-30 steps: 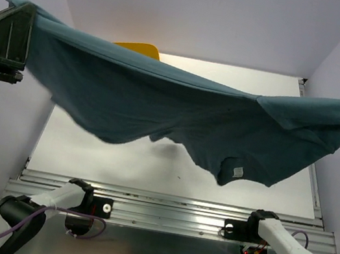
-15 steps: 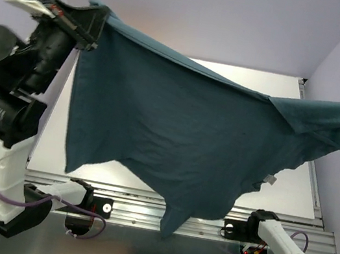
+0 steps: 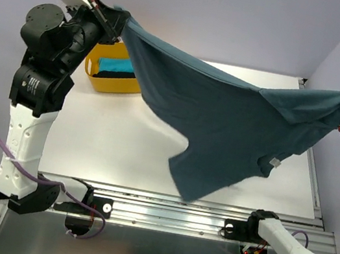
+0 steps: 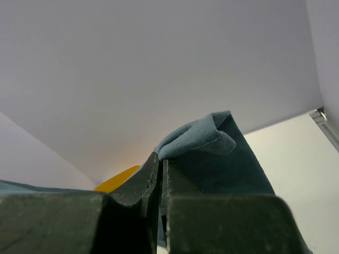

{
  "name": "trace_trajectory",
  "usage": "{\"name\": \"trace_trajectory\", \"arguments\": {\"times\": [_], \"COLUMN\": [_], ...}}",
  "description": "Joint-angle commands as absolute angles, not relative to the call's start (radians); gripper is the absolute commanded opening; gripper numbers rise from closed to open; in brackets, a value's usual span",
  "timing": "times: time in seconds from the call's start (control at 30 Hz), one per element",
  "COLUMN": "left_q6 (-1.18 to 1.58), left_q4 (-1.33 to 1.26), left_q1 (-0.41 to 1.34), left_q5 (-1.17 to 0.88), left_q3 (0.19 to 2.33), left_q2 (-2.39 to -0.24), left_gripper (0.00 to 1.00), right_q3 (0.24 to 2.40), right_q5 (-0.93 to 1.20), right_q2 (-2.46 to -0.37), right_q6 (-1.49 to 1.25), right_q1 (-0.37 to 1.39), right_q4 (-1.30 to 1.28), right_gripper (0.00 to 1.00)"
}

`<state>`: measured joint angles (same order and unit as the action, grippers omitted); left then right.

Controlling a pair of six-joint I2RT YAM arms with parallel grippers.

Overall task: Roll the t-shirts
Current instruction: Flatten out the T-shirt at the center of the board.

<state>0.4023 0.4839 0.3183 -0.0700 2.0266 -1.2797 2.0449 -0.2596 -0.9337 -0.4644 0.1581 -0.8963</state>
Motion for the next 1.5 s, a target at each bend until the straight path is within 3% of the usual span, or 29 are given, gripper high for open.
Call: {"name": "trace_trajectory", "arguments": {"times": [0.0, 0.4, 0.7, 1.0, 1.23, 1.47], "left_q6": [0.397, 0.413, 0.431, 0.436, 0.437, 0.440], "left_q4": [0.399, 0.485, 0.482, 0.414, 0.281, 0.131], "left_q1": [0.313, 0.313, 0.314, 0.314, 0.314, 0.314], "left_q5": [-0.075, -0.034, -0.024, -0.072, -0.106, -0.156], "left_q3": [2.109, 2.301, 2.290, 2.062, 1.784, 1.522], "left_q2": [-1.187, -1.085, -1.011, -1.038, -1.103, -1.279], "left_gripper": [0.00, 0.00, 0.00, 0.00, 0.00, 0.00], "right_q3": [2.129, 2.347, 2.364, 2.221, 1.933, 1.675], "right_q5": [-0.198, -0.060, -0.041, -0.273, -0.486, -0.710], "right_q2": [-0.879, -0.865, -0.839, -0.770, -0.732, -0.825], "right_q6": [-0.439, -0.483, -0.518, -0.499, -0.437, -0.420], "right_q1": [0.155, 0.155, 0.155, 0.155, 0.155, 0.155], "right_q4": [-0.792, -0.792, -0.764, -0.870, -0.882, -0.891], "right_gripper": [0.01, 0.01, 0.01, 0.01, 0.01, 0.01]}}
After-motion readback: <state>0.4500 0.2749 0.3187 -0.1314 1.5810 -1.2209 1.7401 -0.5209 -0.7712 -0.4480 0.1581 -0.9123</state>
